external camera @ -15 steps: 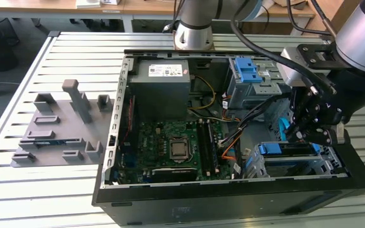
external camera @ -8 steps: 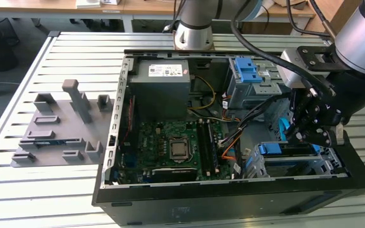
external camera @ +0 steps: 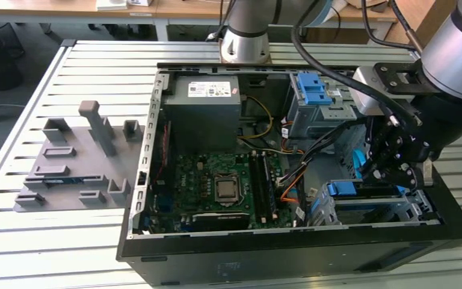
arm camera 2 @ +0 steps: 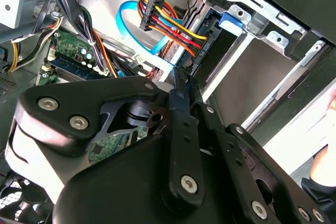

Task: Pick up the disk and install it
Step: 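Insert the second disk wire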

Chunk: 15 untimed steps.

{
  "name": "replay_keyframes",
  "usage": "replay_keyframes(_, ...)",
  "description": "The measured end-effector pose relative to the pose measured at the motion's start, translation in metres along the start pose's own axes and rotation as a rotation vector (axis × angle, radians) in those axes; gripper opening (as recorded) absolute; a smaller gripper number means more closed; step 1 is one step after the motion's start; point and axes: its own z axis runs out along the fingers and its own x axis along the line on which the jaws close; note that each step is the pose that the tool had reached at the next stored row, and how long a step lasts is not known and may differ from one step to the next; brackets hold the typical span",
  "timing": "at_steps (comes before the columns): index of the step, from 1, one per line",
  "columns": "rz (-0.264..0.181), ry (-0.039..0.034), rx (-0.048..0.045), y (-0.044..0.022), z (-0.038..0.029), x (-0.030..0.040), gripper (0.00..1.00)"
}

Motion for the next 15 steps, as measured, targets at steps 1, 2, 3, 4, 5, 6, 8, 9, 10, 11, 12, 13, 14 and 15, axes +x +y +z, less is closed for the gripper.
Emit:
replay_keyframes(1,0.000,0.0000,0.0000,0.0000,0.0000,0.0000,0.16)
replay_keyframes(2,0.000,-0.0001,0.0000,0.0000,0.0002,0.0000,0.16)
replay_keyframes(3,0.000,-0.0002,0.0000,-0.0004,0.0005,0.0000,0.16)
replay_keyframes(4,0.000,-0.0002,-0.0001,-0.0009,0.0008,0.0000,0.16)
replay_keyframes(5,0.000,-0.0001,0.0000,-0.0033,0.0019,0.0000,0.16)
replay_keyframes(6,0.000,-0.0001,0.0000,-0.0033,0.0020,0.0000,0.16)
replay_keyframes(8,0.000,0.0000,0.0000,-0.0033,0.0020,0.0000,0.16)
replay_keyframes(9,0.000,0.0000,0.0000,-0.0033,0.0020,-0.0001,0.16)
replay_keyframes(10,0.000,-0.0001,0.0000,-0.0034,0.0021,0.0000,0.16)
replay_keyframes(11,0.000,-0.0032,-0.0001,-0.0033,0.0025,0.0002,0.16)
replay_keyframes(12,0.000,-0.0047,-0.0002,-0.0033,0.0025,0.0001,0.16)
replay_keyframes(13,0.000,-0.0048,-0.0001,-0.0033,0.0025,0.0001,0.16)
replay_keyframes(14,0.000,-0.0050,-0.0002,-0.0033,0.0024,0.0001,0.16)
replay_keyframes(15,0.000,-0.0062,-0.0003,-0.0034,0.0025,0.0002,0.16)
